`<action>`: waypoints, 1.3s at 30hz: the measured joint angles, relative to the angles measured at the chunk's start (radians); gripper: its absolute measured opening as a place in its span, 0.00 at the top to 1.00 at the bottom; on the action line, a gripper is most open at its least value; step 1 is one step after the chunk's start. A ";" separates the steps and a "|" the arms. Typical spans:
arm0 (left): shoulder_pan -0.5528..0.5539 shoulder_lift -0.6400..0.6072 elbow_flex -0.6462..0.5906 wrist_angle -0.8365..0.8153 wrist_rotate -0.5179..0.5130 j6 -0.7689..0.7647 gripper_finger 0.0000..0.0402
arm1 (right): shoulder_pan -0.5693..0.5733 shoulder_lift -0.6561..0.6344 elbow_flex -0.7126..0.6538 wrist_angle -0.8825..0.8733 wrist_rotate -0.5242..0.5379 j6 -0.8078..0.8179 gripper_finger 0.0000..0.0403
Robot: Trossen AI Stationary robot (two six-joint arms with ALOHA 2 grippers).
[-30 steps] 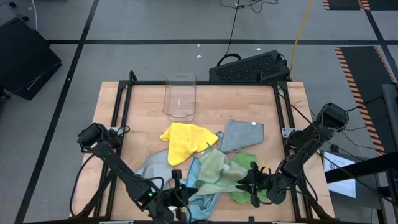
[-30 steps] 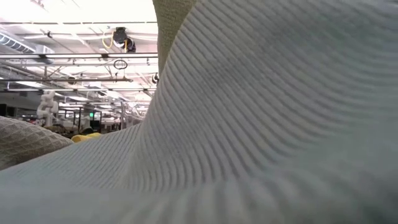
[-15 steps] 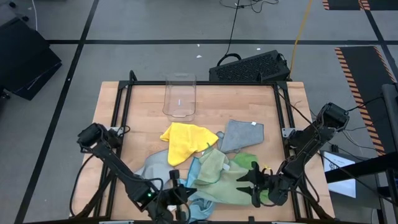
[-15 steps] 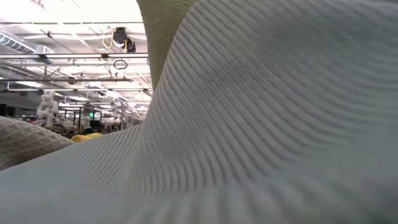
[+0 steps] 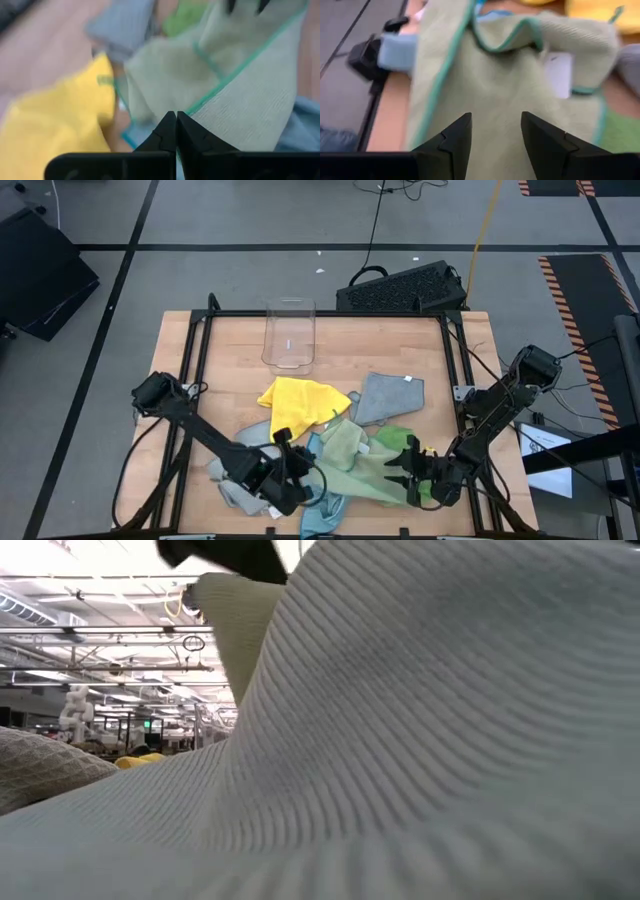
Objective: Fold microfiber towels
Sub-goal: Fold the light green microfiber cloth
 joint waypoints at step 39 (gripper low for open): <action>0.001 0.000 0.000 0.017 0.261 -0.460 0.99 | 0.184 -0.053 0.119 -0.286 -0.321 -0.263 0.45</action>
